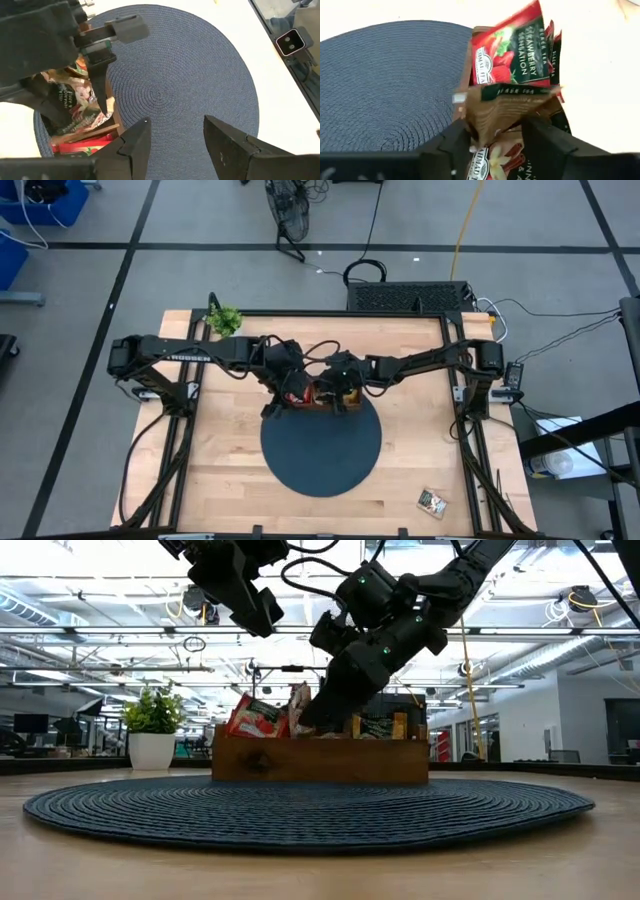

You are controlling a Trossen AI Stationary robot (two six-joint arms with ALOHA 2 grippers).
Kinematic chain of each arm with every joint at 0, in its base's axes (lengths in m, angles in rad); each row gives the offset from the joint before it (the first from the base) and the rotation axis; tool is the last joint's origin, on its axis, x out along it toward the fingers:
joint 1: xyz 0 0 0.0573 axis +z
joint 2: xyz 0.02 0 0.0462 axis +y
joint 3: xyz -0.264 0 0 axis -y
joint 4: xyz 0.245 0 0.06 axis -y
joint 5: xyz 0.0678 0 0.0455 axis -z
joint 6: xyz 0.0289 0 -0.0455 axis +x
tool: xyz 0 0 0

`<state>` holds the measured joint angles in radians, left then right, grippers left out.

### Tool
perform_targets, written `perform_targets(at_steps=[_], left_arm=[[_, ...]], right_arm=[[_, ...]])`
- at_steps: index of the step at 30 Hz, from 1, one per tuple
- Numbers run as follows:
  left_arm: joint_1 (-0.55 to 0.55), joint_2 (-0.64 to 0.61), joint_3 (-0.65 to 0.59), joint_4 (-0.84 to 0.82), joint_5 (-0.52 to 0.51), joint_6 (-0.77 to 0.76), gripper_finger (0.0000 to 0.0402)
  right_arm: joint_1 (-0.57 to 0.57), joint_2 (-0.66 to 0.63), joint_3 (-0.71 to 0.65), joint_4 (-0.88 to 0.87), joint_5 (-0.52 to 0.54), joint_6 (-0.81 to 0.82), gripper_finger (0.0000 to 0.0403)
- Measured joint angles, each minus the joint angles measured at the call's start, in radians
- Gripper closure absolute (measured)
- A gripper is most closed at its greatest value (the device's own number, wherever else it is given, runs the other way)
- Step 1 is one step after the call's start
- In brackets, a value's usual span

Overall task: Pick & Place Tea
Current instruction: Put the left brown tea bag into the middle section of the wooden organizer

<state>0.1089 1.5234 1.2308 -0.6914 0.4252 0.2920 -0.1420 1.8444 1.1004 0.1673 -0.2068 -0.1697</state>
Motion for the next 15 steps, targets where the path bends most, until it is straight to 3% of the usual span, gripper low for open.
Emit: perform_targets(at_steps=[4,9,15], left_arm=[[0.0,0.0,0.0,0.0,0.0,0.0,0.022],[0.0,0.0,0.0,-0.001,-0.005,0.0,0.022],[0.0,0.0,-0.015,-0.002,-0.01,-0.043,0.022]], right_arm=[[0.006,-0.037,0.0,0.001,0.002,0.001,0.0206],[0.028,-0.119,0.0,-0.035,0.006,0.001,0.019],[0.048,-0.23,0.0,-0.187,0.128,-0.003,0.019]])
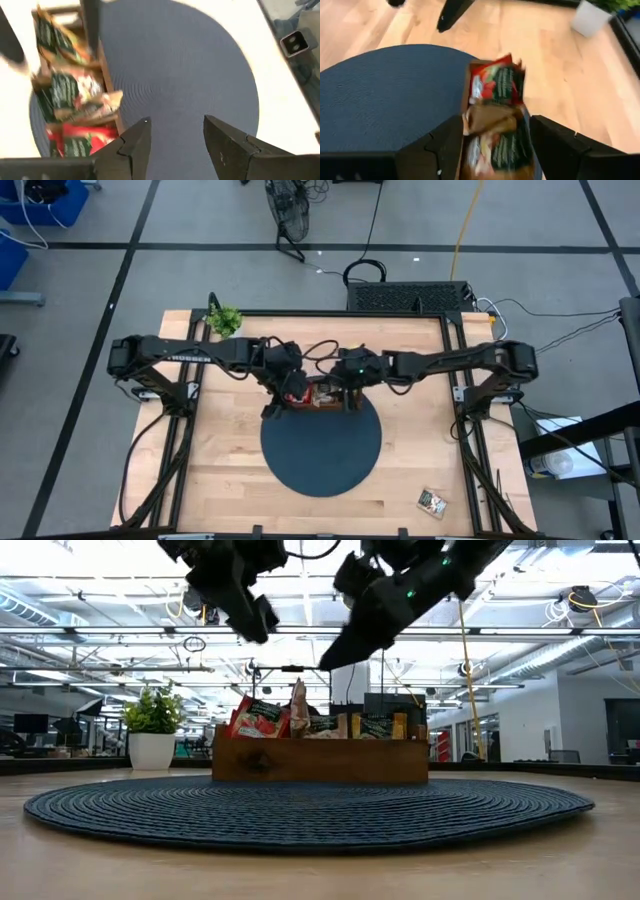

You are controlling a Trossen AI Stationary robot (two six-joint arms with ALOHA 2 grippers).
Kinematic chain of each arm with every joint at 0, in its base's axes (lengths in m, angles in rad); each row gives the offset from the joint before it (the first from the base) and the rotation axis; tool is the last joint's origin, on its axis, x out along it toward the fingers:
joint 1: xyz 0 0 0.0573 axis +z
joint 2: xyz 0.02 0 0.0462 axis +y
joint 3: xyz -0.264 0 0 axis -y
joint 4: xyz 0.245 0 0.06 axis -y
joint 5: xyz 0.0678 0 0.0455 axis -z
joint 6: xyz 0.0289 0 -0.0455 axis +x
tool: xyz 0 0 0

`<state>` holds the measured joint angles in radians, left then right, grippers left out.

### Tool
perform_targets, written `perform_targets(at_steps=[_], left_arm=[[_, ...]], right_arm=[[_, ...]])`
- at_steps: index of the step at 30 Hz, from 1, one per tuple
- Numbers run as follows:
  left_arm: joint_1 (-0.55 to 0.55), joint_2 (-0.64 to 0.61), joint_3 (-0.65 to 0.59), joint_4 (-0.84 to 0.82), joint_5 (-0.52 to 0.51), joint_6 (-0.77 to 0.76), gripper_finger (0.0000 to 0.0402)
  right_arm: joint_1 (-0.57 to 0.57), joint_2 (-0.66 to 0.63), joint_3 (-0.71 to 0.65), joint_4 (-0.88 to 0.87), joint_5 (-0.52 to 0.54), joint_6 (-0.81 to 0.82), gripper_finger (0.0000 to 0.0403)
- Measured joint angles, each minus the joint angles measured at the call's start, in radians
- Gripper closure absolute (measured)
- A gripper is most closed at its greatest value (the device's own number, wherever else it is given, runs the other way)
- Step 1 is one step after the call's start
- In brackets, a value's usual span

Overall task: Pick & Place Tea
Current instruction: Put the left brown tea bag into the middle section of the wooden organizer

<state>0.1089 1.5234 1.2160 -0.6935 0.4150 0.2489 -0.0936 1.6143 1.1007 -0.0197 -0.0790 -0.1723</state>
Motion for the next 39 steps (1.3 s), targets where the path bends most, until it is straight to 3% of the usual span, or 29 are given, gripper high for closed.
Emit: perform_targets(at_steps=[3,7,13,22,30,39], left_arm=[[-0.006,0.0,-0.039,-0.001,-0.041,0.017,0.022],[-0.024,0.0,-0.096,0.029,-0.139,0.159,0.022],[-0.067,0.0,-0.121,0.188,-0.394,0.407,0.022],[-0.043,0.009,-0.121,0.282,-0.387,0.468,0.022],[-0.019,0.099,-0.122,0.3,-0.339,0.484,0.022],[-0.018,0.103,-0.121,0.355,-0.344,0.504,0.022]], right_arm=[[0.007,-0.06,0.0,-0.113,0.003,0.051,0.0193],[0.03,-0.105,-0.035,-0.186,0.0,0.092,0.0194],[0.063,-0.123,-0.131,-0.177,-0.001,0.149,0.0191],[0.097,-0.123,-0.225,-0.118,-0.004,0.214,0.0194],[0.103,-0.123,-0.226,-0.09,-0.03,0.214,0.0193],[0.102,-0.123,-0.226,-0.071,-0.03,0.212,0.0195]])
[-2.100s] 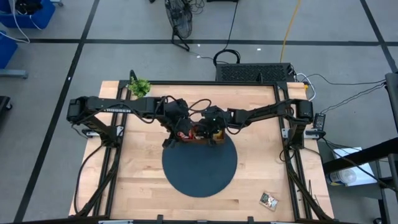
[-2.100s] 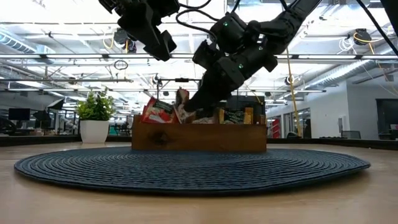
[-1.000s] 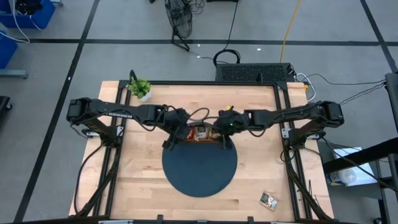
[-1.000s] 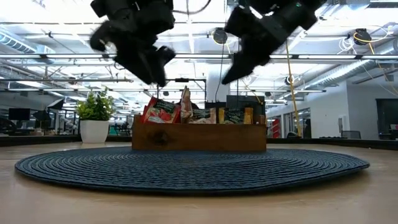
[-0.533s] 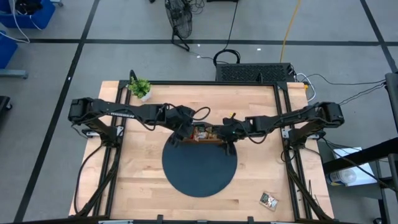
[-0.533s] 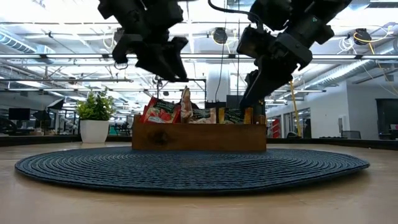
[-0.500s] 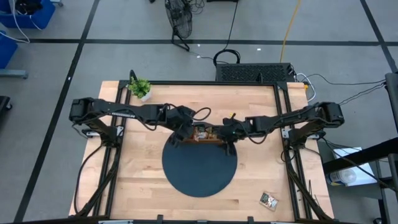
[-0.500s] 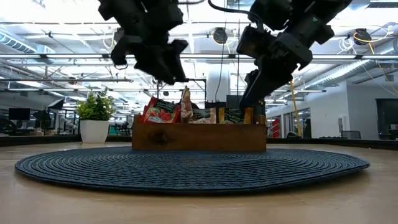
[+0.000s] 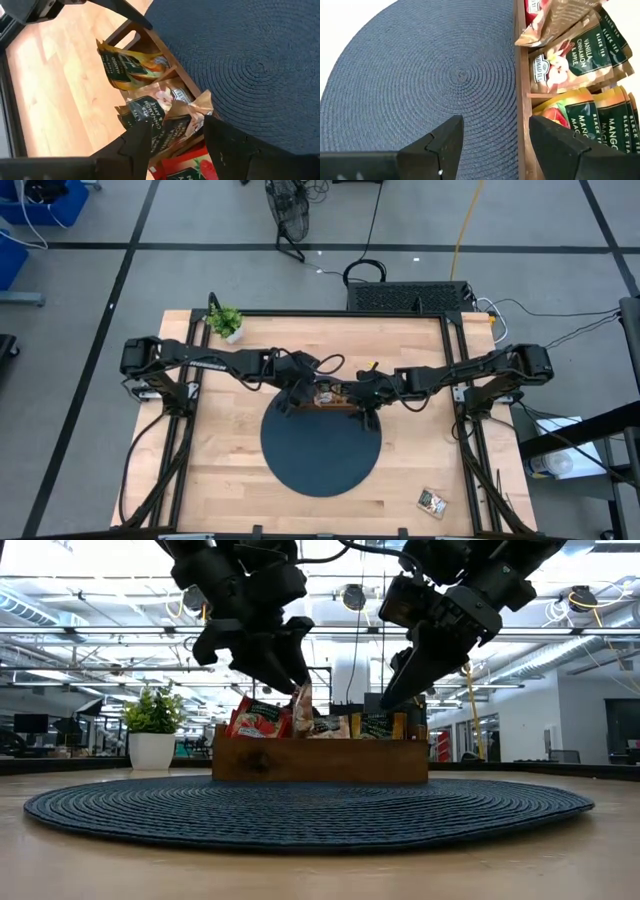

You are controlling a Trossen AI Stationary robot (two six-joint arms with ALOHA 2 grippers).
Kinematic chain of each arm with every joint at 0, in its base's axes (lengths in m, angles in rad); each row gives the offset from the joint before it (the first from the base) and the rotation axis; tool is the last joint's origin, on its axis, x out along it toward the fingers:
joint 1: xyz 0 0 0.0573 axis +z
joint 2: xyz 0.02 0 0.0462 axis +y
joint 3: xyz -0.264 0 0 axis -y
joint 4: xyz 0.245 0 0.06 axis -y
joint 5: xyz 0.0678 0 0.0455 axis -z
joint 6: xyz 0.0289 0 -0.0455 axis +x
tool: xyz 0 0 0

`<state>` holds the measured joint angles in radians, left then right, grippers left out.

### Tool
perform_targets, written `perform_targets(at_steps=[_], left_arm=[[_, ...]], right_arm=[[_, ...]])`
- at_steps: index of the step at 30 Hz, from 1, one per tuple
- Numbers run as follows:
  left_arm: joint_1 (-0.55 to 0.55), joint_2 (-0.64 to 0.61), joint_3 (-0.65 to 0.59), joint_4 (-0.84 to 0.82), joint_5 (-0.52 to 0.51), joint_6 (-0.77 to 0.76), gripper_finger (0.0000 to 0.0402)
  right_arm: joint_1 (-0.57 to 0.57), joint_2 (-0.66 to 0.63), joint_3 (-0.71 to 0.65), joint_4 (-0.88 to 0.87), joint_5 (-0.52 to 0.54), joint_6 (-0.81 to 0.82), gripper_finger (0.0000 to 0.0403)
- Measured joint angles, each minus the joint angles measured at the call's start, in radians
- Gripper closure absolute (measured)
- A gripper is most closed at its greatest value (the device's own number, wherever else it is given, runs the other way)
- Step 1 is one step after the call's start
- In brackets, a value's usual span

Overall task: Pick & Place Tea
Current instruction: Put the left brown tea bag into the middle section of the wooden organizer

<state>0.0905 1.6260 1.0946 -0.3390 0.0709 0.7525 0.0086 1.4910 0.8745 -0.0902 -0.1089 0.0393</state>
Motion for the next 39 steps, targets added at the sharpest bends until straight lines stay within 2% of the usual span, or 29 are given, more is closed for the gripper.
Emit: perform_targets(at_steps=[10,19,22,27,28,34,39], left_arm=[[0.005,0.062,0.001,0.043,-0.007,-0.002,0.022],[0.004,0.066,0.008,0.051,-0.112,-0.035,0.0228],[-0.001,0.066,0.008,0.039,-0.133,-0.052,0.0266],[-0.012,0.066,0.008,0.047,-0.131,-0.054,0.0376],[-0.014,0.066,0.008,0.064,-0.142,-0.058,0.0388],[-0.031,0.066,0.008,0.156,-0.319,-0.067,0.0367],[-0.046,0.066,0.008,0.166,-0.336,-0.068,0.0356]], right_arm=[[0.0,0.0,0.0,0.007,0.0,0.0,0.0198],[0.0,0.0,0.0,0.008,0.0,0.0,0.0202],[0.0,0.0,0.0,0.011,0.001,-0.001,0.0202],[0.0,0.0,0.0,0.012,0.002,-0.001,0.0202],[0.0,0.0,0.0,0.012,0.002,-0.001,0.0202],[0.0,0.0,0.0,0.011,0.003,0.001,0.0202],[0.0,0.0,0.0,0.01,0.003,0.001,0.0202]])
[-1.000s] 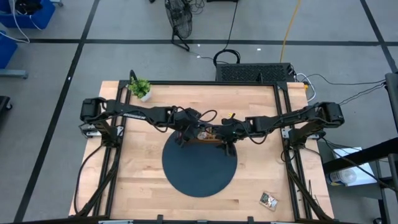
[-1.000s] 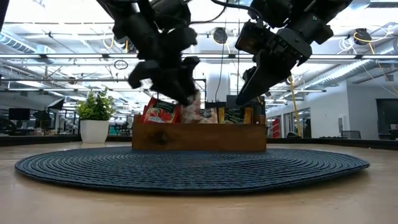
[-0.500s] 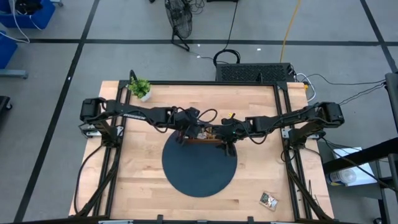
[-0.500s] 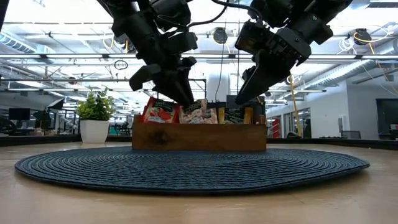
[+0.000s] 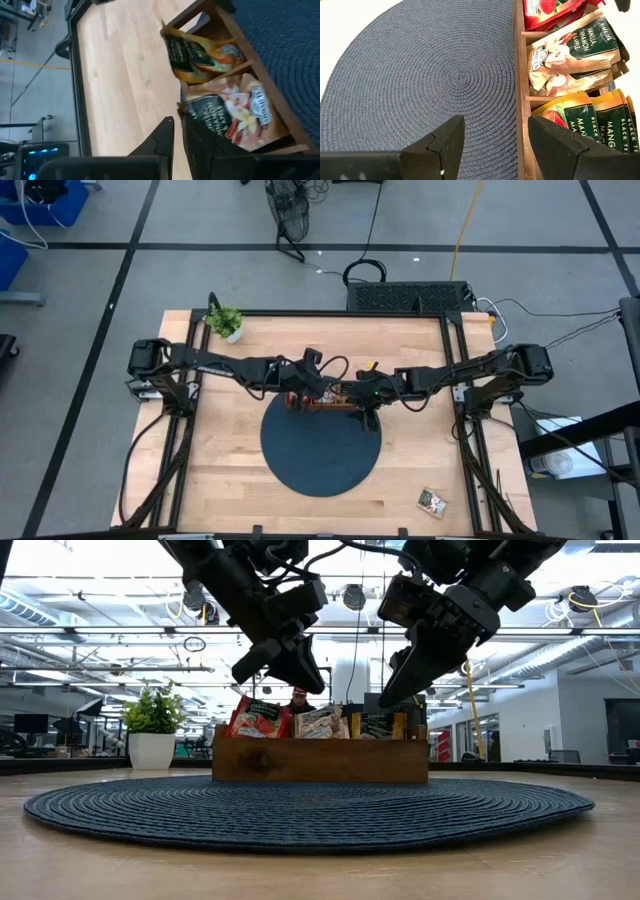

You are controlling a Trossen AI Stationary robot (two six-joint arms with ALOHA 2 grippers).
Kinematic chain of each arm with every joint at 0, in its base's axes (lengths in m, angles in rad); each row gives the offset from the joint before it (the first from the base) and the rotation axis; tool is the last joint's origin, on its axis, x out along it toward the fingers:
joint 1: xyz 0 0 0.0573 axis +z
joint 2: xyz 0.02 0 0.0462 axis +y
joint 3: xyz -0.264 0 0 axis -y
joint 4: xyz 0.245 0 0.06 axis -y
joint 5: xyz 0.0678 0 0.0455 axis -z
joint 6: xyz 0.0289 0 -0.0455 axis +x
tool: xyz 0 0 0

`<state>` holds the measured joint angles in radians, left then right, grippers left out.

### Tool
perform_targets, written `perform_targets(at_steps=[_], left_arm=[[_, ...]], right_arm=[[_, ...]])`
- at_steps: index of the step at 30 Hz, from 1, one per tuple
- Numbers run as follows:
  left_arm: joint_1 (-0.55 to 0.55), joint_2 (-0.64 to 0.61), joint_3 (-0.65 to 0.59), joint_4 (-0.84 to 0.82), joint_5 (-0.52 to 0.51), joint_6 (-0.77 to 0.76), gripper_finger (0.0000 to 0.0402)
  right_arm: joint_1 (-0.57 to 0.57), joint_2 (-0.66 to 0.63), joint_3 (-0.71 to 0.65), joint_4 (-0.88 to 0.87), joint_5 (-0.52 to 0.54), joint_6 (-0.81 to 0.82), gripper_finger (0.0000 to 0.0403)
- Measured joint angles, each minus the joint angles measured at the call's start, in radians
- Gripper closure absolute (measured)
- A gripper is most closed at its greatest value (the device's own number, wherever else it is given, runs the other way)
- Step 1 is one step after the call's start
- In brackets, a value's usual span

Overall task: Pick & Place Tea
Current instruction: Put the left brown tea bag into the middle section of the wooden organizer

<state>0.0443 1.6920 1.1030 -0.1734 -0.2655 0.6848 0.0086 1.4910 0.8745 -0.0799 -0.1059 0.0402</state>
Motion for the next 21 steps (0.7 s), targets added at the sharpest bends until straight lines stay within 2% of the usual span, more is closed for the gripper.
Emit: perform_targets(at_steps=[5,10,14,21], left_arm=[[-0.036,-0.013,0.0,-0.009,-0.034,-0.076,0.0363],[-0.084,-0.019,0.088,-0.194,0.086,-0.178,0.0395],[-0.08,0.033,0.114,-0.174,0.161,-0.203,0.0398],[-0.046,0.178,0.114,-0.153,0.161,-0.194,0.0399]], right_arm=[[0.0,0.0,0.0,-0.008,0.0,0.001,0.0202],[0.0,0.0,0.0,-0.01,-0.002,0.051,0.0202],[0.0,0.0,0.0,-0.021,-0.002,0.095,0.0202],[0.0,0.0,0.0,-0.035,-0.003,0.098,0.0202]])
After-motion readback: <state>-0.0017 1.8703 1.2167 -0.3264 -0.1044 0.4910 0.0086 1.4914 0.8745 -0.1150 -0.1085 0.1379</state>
